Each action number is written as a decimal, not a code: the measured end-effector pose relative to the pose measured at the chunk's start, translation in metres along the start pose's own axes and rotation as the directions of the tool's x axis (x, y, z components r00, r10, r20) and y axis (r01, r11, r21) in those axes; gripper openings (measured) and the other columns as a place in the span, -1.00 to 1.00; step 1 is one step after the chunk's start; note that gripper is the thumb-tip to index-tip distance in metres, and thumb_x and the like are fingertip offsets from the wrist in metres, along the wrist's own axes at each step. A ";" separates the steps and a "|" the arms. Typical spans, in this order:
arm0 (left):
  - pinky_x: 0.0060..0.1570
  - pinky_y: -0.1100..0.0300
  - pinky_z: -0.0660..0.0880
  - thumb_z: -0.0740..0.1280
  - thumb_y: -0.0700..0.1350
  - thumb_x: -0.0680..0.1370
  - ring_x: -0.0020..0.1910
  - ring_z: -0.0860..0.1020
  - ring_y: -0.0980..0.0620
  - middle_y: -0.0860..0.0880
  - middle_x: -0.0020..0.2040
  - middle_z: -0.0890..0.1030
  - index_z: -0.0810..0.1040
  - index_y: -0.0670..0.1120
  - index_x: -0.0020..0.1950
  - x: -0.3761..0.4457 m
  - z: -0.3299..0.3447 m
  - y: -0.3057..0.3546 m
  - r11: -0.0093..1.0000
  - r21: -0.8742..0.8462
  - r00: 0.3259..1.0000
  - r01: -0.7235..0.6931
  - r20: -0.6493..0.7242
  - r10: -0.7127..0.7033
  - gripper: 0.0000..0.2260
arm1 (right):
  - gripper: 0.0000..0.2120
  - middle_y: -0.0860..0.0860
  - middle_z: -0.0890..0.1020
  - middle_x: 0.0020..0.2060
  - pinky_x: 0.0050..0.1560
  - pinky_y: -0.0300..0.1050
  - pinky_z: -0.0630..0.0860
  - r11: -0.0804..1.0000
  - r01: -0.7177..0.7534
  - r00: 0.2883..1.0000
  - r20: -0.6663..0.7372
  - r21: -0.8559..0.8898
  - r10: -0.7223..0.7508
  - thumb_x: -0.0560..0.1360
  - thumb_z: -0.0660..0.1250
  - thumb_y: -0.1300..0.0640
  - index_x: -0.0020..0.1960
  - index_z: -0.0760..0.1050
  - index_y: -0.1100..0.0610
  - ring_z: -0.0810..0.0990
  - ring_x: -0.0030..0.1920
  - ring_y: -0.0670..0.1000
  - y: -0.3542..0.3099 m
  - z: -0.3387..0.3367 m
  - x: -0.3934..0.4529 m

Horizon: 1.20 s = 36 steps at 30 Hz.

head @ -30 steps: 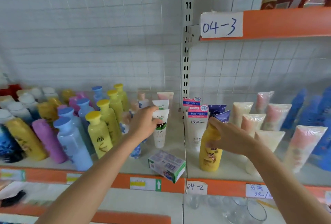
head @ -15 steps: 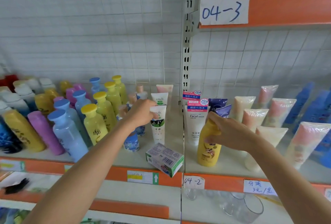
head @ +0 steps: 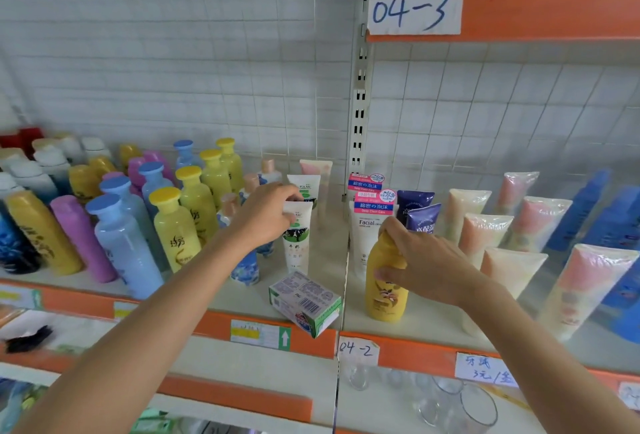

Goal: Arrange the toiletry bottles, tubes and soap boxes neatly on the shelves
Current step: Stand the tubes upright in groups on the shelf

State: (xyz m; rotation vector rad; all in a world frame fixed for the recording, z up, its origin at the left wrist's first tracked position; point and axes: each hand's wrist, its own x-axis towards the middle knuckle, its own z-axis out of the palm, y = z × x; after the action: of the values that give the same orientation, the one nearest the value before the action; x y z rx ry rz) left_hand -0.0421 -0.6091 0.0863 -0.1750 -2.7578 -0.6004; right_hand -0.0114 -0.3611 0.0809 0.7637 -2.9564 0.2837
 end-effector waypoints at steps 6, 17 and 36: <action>0.09 0.36 0.27 0.38 -0.12 0.48 0.12 0.46 0.07 0.01 0.10 0.52 0.56 -0.07 0.16 -0.027 0.000 0.017 0.983 0.027 0.957 -0.181 -0.224 0.182 -0.74 | -0.53 0.01 0.57 -0.05 -0.08 -0.03 0.49 1.000 -0.006 0.996 -0.089 -0.021 0.004 0.41 0.29 -0.20 0.16 0.20 0.01 0.56 -0.05 0.12 -0.003 -0.013 0.009; -0.04 0.27 0.51 0.50 0.01 0.34 -0.09 0.57 0.16 0.12 -0.09 0.60 0.50 -0.05 0.08 -0.060 -0.035 0.007 0.908 -0.411 0.993 -0.078 0.049 0.107 -0.62 | -0.56 -0.08 0.48 -0.35 -0.33 -0.17 0.30 0.861 0.391 0.888 -0.378 0.324 -0.261 0.39 0.38 -0.11 0.09 0.22 0.00 0.47 -0.33 -0.12 -0.087 -0.041 0.050; 0.05 0.03 0.57 0.48 0.05 0.36 -0.02 0.63 0.10 0.06 -0.02 0.67 0.54 0.07 0.01 -0.074 -0.224 -0.153 0.860 -0.504 0.957 -0.076 -0.280 -0.079 -0.73 | -0.58 -0.03 0.59 -0.22 -0.35 -0.25 0.48 0.599 0.621 0.781 -0.461 0.505 -0.421 0.40 0.41 -0.06 0.17 0.33 -0.02 0.53 -0.38 -0.06 -0.306 -0.101 0.184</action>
State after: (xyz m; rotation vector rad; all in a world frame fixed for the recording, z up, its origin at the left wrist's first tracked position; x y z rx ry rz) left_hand 0.0611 -0.8456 0.1965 -0.1824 -2.2579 -1.2462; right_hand -0.0209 -0.6907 0.2502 1.4701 -2.1604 1.2602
